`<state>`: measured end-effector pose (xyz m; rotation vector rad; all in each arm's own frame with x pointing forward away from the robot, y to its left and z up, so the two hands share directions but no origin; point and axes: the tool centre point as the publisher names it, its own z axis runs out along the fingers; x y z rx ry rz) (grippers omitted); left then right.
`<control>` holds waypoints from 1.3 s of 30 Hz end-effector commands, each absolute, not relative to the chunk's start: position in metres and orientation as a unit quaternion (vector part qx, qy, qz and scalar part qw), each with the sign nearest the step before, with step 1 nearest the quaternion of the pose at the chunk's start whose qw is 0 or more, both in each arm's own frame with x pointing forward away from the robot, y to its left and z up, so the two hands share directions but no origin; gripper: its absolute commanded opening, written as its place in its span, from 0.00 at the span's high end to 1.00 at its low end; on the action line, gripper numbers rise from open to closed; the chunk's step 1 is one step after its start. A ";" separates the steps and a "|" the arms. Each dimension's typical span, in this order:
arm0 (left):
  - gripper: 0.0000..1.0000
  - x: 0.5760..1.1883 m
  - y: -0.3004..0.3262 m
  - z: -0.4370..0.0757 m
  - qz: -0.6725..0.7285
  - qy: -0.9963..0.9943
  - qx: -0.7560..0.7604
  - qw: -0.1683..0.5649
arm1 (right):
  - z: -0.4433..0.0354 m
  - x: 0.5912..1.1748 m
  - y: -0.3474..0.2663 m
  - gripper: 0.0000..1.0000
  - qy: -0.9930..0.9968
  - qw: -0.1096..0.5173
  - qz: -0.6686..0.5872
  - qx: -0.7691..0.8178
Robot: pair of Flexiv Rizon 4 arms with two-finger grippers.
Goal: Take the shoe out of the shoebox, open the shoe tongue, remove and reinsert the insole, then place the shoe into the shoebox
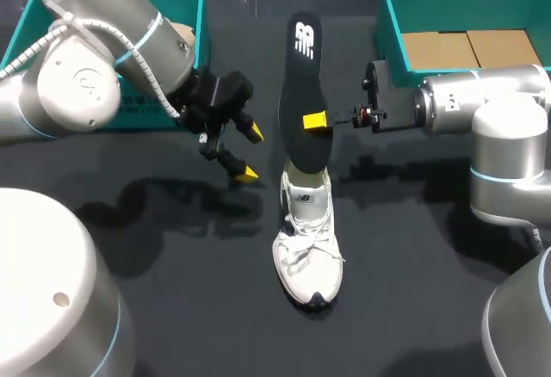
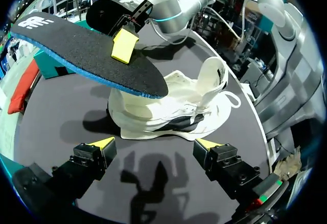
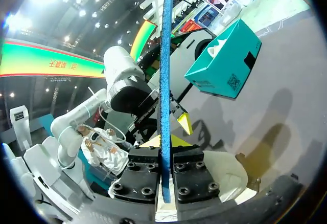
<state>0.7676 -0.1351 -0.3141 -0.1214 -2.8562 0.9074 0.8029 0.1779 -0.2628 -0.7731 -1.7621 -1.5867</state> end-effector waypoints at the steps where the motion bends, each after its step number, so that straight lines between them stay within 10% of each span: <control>1: 0.00 0.774 -0.140 -0.316 0.301 -0.949 -0.051 0.085 | -0.265 0.809 0.182 1.00 -0.673 0.322 -0.599 -0.292; 39: 0.00 0.762 -0.149 -0.349 0.296 -0.954 -0.031 0.045 | -0.287 0.809 0.187 1.00 -0.691 0.266 -0.638 -0.209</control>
